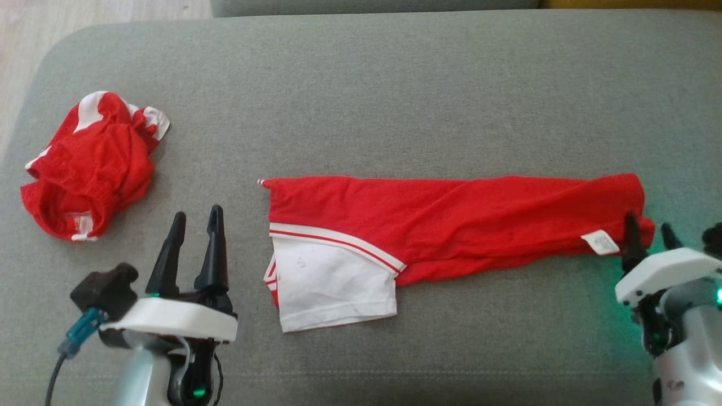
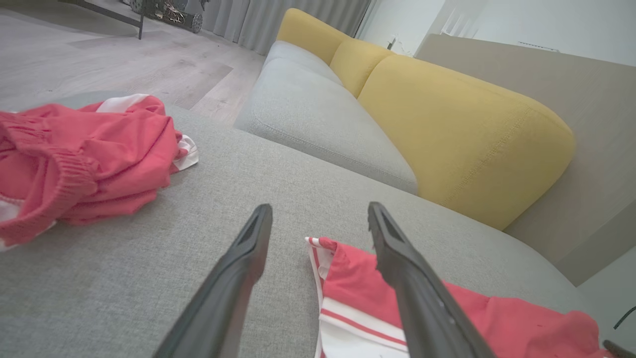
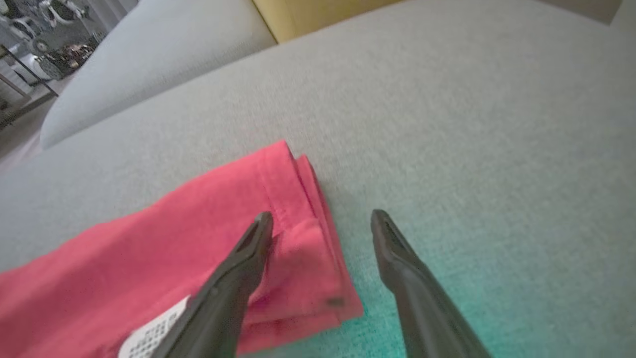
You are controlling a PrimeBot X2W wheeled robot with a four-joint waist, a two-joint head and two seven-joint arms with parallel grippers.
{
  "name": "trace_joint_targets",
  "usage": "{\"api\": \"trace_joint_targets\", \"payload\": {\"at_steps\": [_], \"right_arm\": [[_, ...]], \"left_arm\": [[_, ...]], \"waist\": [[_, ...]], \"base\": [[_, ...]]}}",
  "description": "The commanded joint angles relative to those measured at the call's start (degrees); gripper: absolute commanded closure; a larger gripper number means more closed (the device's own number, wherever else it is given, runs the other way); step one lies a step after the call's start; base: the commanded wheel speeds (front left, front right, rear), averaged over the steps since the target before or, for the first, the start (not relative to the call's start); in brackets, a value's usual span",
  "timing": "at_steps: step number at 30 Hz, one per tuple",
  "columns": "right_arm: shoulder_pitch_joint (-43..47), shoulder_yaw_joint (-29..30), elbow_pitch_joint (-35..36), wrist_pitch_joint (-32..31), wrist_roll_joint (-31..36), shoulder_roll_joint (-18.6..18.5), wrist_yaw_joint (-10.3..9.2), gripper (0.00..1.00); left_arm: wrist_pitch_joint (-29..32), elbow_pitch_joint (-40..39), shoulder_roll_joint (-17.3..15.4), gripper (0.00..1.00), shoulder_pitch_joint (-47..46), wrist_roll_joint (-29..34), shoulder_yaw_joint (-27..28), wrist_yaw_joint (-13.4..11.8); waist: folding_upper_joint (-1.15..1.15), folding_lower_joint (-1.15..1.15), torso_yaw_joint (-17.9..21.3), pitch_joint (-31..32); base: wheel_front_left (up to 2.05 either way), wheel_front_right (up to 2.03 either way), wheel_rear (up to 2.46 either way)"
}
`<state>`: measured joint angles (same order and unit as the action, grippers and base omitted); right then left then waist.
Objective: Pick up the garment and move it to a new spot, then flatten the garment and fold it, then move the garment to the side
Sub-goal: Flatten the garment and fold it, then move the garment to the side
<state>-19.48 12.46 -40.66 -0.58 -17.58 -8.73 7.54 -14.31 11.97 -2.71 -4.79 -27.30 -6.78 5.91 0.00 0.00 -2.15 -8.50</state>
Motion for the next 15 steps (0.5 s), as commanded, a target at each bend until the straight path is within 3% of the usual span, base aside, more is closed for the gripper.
{"api": "trace_joint_targets", "payload": {"at_steps": [1, 14, 15], "right_arm": [[-2.4, -1.1, -0.2, -0.3, 0.7, -0.4, -0.05, 0.0], [-4.7, -6.5, -9.5, -2.5, -2.1, 0.1, -0.05, 0.0], [-4.7, -7.2, -9.9, -2.9, -2.6, 0.0, -0.05, 0.53]], "left_arm": [[-0.7, -1.6, -0.2, 0.0, -3.0, 0.1, 1.7, 0.2], [-0.7, -1.7, -0.2, 0.0, -3.8, -0.4, 1.9, -0.2], [-0.7, -1.7, -0.2, 0.0, -3.9, -0.4, 2.0, -0.2]], "waist": [[0.0, 0.0, -0.3, -0.1], [0.0, 0.0, -1.1, -0.5], [0.0, 0.0, -1.1, -0.4]], "base": [[0.0, 0.0, 0.0], [0.0, 0.0, 0.0], [0.0, 0.0, 0.0]]}}
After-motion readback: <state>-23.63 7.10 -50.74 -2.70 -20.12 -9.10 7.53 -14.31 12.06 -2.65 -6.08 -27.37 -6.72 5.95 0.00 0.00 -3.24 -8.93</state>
